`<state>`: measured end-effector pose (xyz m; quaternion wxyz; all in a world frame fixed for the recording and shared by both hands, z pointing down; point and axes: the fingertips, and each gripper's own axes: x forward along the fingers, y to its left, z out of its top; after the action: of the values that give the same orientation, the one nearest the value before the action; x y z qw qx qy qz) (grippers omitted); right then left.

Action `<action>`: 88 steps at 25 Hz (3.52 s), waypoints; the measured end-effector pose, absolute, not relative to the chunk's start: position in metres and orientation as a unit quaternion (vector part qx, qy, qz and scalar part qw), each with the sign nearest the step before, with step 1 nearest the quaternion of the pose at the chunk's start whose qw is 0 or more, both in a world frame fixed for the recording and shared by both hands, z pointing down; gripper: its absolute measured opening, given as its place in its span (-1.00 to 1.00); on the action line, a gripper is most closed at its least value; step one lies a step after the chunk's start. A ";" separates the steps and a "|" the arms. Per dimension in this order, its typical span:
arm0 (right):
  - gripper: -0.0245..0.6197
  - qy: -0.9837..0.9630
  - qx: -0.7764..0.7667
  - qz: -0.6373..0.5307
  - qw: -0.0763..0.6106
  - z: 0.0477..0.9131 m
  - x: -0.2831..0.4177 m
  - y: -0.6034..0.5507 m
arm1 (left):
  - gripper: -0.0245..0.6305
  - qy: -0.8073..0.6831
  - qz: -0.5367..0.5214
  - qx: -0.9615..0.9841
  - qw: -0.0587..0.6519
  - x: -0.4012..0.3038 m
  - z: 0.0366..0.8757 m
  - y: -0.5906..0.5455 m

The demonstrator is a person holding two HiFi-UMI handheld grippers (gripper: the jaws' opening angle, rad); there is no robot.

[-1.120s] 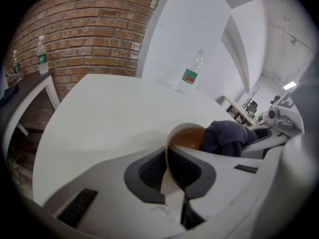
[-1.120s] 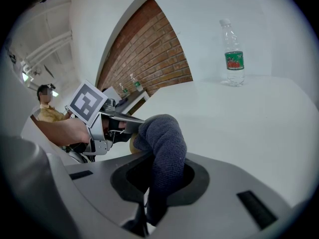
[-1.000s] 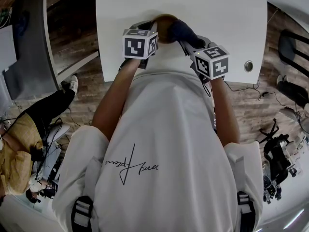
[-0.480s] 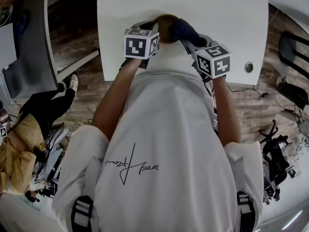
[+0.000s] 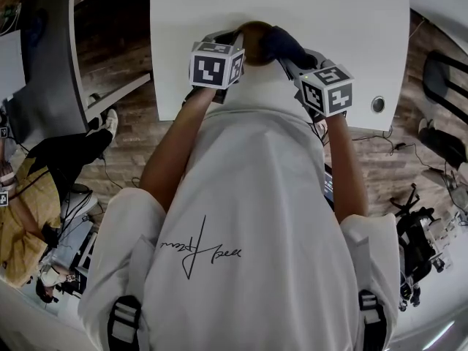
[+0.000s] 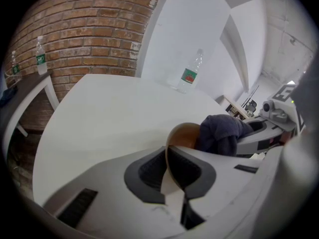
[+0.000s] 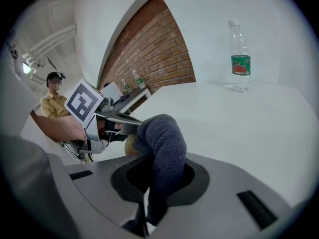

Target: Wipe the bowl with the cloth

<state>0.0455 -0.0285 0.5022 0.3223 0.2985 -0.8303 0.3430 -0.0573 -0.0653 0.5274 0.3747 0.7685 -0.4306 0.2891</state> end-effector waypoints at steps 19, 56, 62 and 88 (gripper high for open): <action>-0.81 -0.838 0.276 0.319 0.346 0.500 0.045 -0.034 | -0.90 -0.428 0.289 0.770 0.375 -0.057 0.526 -0.062; -0.81 -0.859 0.209 0.266 0.383 0.496 0.039 -0.057 | -0.90 -0.423 0.288 0.770 0.381 -0.056 0.527 -0.066; -0.81 -0.860 0.197 0.258 0.394 0.497 0.033 -0.060 | -0.90 -0.420 0.289 0.770 0.384 -0.058 0.529 -0.064; -0.81 -0.867 0.176 0.234 0.403 0.494 0.010 -0.078 | -0.90 -0.422 0.282 0.772 0.382 -0.057 0.526 -0.067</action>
<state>0.0101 -0.0779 0.4940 0.4028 0.1759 -0.8672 0.2340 -0.0573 -0.0671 0.5262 0.3818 0.7723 -0.4224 0.2817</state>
